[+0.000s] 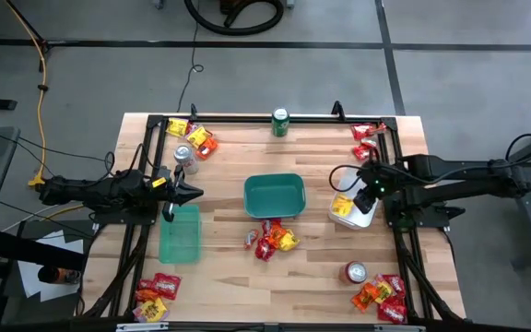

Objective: Sort candy
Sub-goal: Put the yellow candy into the white bin

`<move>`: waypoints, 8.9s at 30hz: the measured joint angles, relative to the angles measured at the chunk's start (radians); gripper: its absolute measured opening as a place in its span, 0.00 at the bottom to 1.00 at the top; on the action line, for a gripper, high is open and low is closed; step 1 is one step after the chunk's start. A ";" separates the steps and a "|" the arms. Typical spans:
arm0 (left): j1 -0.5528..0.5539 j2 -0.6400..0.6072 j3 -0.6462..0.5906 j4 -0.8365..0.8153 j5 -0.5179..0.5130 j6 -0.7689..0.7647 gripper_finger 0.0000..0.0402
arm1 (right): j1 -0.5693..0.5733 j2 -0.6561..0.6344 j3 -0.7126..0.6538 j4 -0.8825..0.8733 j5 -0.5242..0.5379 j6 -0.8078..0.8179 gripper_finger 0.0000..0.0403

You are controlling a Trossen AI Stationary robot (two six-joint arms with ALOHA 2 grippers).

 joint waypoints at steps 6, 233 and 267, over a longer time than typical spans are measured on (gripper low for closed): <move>0.000 0.000 0.000 0.000 0.000 0.000 0.00 | 0.002 0.003 0.020 0.397 -0.099 -0.029 0.52; 0.593 1.045 0.830 -0.023 0.199 -0.046 0.56 | -0.192 0.540 0.660 0.278 0.272 -0.581 0.01; 0.489 0.912 0.552 0.311 0.326 -0.192 0.57 | 0.041 0.150 0.159 0.360 -0.048 0.266 0.59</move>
